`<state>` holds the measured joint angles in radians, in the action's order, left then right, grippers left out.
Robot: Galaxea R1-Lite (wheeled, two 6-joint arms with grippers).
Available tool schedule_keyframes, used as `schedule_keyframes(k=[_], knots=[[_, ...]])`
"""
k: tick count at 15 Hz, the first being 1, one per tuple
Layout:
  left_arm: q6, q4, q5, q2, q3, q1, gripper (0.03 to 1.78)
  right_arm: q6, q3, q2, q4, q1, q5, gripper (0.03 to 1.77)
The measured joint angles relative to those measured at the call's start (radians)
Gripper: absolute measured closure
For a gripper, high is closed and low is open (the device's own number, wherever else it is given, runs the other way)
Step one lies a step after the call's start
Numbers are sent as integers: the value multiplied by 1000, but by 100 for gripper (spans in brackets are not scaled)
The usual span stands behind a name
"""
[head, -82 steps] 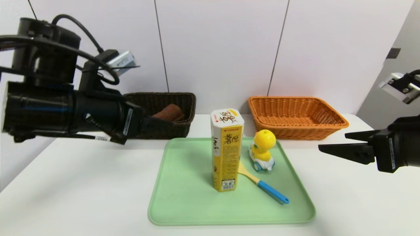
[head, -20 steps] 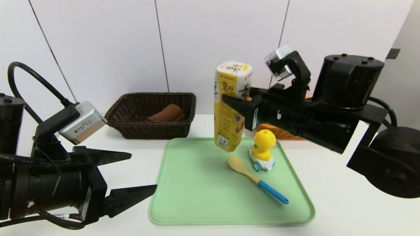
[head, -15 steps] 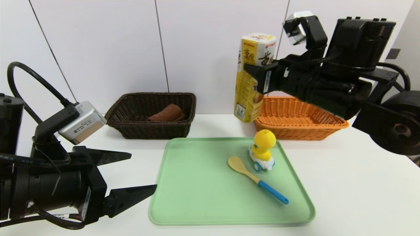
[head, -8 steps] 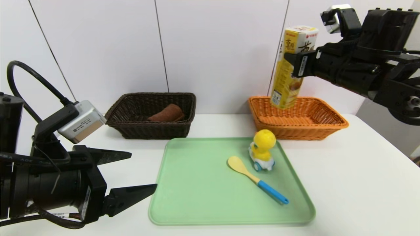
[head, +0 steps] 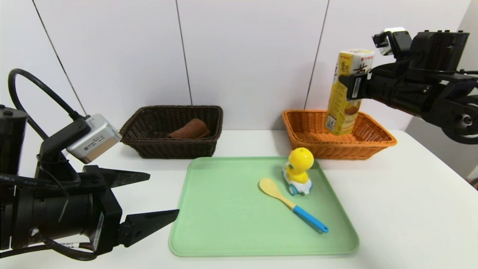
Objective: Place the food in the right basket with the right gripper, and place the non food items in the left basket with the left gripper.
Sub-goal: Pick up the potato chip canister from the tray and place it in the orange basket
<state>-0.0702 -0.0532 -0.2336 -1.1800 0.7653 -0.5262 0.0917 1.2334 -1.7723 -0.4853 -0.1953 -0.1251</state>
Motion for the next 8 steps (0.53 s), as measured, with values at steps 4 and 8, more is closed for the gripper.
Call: schedule_keyframes(k=[4,8], knots=[[1,0,0,-3,-3,0,12,0,11,-38,-4,24,-4,99],[1,0,0,-11,-4,0,12,-1,66,-100,-8,41,-15,99]])
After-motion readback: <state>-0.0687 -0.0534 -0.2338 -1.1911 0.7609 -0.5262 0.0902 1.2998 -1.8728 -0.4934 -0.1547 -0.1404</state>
